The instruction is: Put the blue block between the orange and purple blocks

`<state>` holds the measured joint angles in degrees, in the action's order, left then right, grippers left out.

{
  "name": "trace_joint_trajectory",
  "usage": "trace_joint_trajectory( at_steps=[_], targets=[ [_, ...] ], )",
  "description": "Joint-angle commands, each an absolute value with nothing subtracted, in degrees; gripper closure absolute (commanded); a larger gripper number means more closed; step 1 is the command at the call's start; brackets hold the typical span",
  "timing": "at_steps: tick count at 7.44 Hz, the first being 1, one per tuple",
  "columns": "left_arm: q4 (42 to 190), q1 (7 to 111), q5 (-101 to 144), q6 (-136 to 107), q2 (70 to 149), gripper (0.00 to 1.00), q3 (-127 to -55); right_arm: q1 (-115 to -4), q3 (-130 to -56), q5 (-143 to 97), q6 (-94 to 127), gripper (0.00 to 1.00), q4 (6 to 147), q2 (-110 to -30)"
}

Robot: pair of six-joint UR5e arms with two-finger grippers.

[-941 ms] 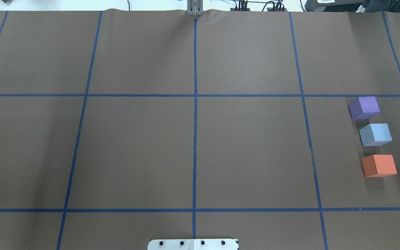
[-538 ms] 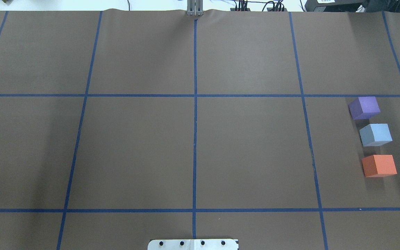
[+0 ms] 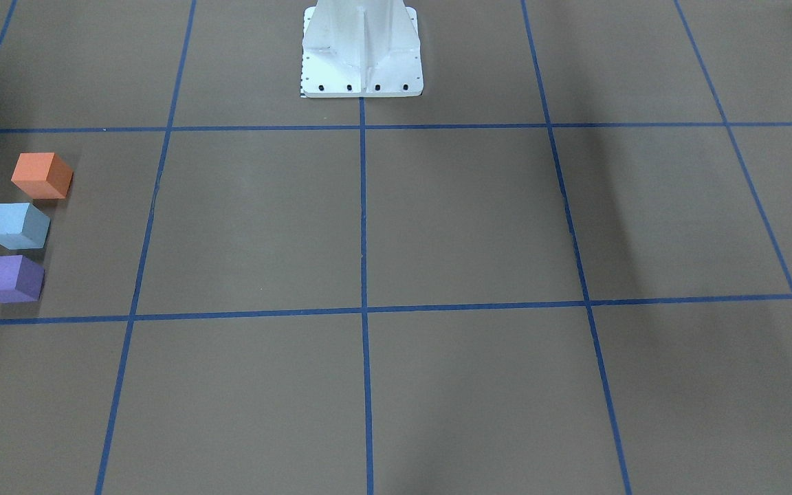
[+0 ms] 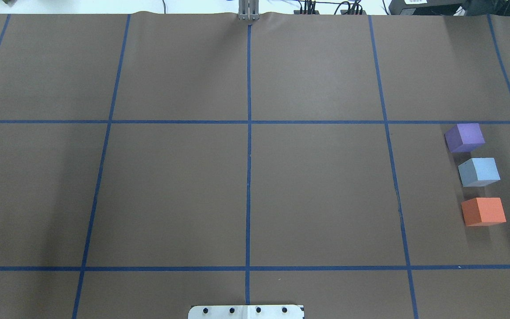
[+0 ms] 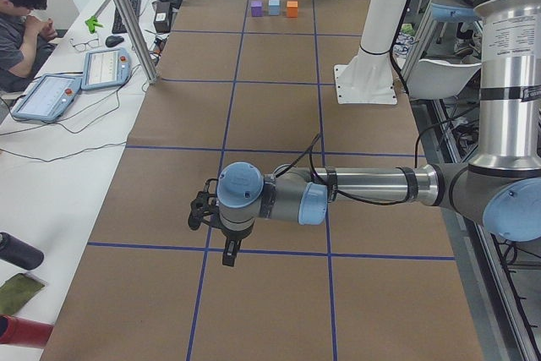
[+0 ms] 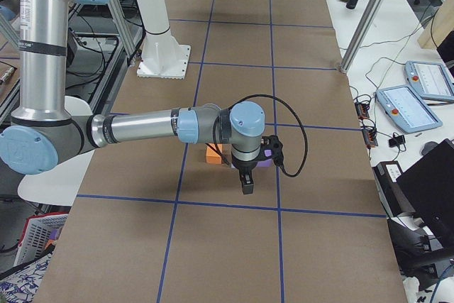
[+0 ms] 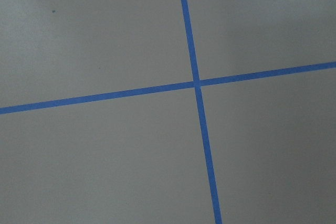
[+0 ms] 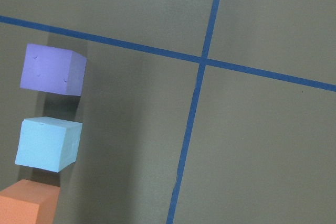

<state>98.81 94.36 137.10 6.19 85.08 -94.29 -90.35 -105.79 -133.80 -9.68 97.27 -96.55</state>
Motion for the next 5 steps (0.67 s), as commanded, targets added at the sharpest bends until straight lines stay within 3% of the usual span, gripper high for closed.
trace_joint_trajectory(
  at_steps=[1, 5],
  targets=[
    [101.24, 94.48, 137.63, 6.24, 84.12, 0.00, -94.74, -90.35, -105.73, -133.86, -9.67, 0.00, 97.29, -96.59],
    [99.15, 94.48, 138.60, 6.15, 80.52, 0.00, -98.69, -90.35, -105.64, -133.95, -9.67, 0.00, 97.29, -96.77]
  ],
)
